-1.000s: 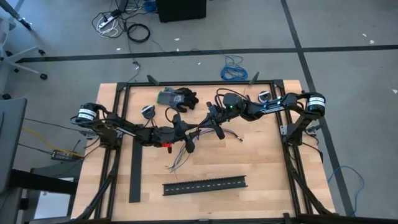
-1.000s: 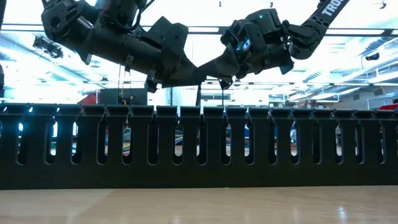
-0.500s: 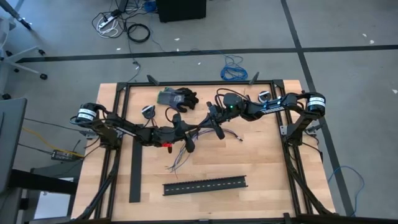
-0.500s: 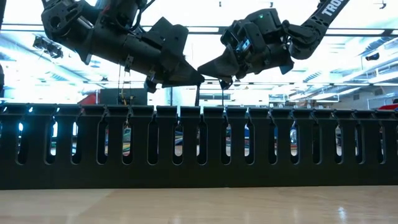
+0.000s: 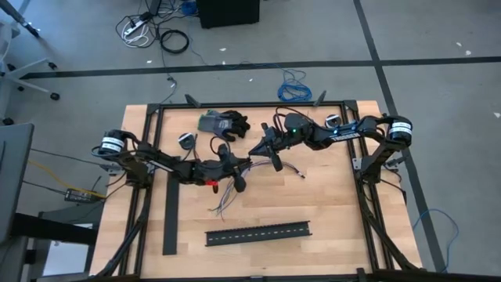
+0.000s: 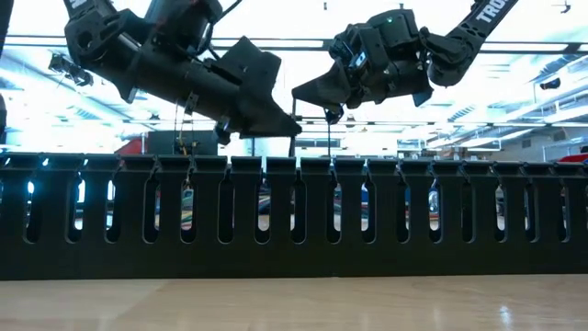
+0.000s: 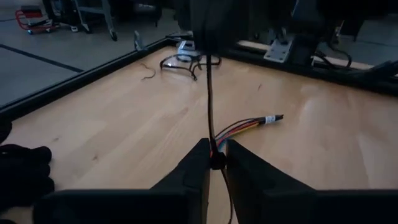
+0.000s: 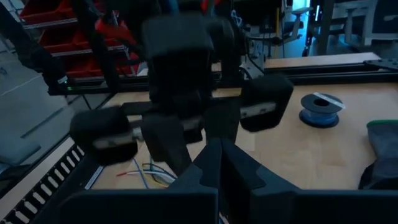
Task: Ziptie cables
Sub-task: Wrap the cables together using the black zip tie
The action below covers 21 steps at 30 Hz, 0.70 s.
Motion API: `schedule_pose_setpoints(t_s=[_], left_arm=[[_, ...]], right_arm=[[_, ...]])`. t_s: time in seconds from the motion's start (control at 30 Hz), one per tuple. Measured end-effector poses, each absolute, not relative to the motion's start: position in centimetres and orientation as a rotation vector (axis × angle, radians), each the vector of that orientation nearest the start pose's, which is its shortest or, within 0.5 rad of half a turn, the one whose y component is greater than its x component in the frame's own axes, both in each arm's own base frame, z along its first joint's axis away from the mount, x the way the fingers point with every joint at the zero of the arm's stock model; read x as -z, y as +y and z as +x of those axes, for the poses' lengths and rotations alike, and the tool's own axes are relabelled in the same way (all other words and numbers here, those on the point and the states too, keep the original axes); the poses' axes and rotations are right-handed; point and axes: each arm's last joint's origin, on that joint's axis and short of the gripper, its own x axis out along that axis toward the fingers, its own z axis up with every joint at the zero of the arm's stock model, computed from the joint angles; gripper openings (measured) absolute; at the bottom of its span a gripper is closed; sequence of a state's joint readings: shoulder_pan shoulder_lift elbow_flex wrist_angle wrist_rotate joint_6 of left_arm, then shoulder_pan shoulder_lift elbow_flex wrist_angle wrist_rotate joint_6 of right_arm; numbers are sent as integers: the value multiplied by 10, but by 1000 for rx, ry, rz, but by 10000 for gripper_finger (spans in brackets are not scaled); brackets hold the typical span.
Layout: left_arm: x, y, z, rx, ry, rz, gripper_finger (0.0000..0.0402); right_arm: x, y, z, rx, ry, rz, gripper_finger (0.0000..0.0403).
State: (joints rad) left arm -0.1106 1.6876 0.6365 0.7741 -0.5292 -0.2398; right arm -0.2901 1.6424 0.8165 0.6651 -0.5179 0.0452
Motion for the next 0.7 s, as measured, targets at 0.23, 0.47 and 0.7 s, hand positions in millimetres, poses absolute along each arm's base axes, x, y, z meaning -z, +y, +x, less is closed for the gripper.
schedule_pose_setpoints(t_s=[0.23,0.47,0.7], left_arm=[[-147,-20,316,-450,235,-139,40],[-146,-20,316,-469,238,-134,40],[-146,-20,315,-471,242,-132,40]], right_arm=[[-214,-91,329,-204,142,111,0],[-215,-100,327,-178,139,112,0],[-218,-105,325,-165,109,106,0]])
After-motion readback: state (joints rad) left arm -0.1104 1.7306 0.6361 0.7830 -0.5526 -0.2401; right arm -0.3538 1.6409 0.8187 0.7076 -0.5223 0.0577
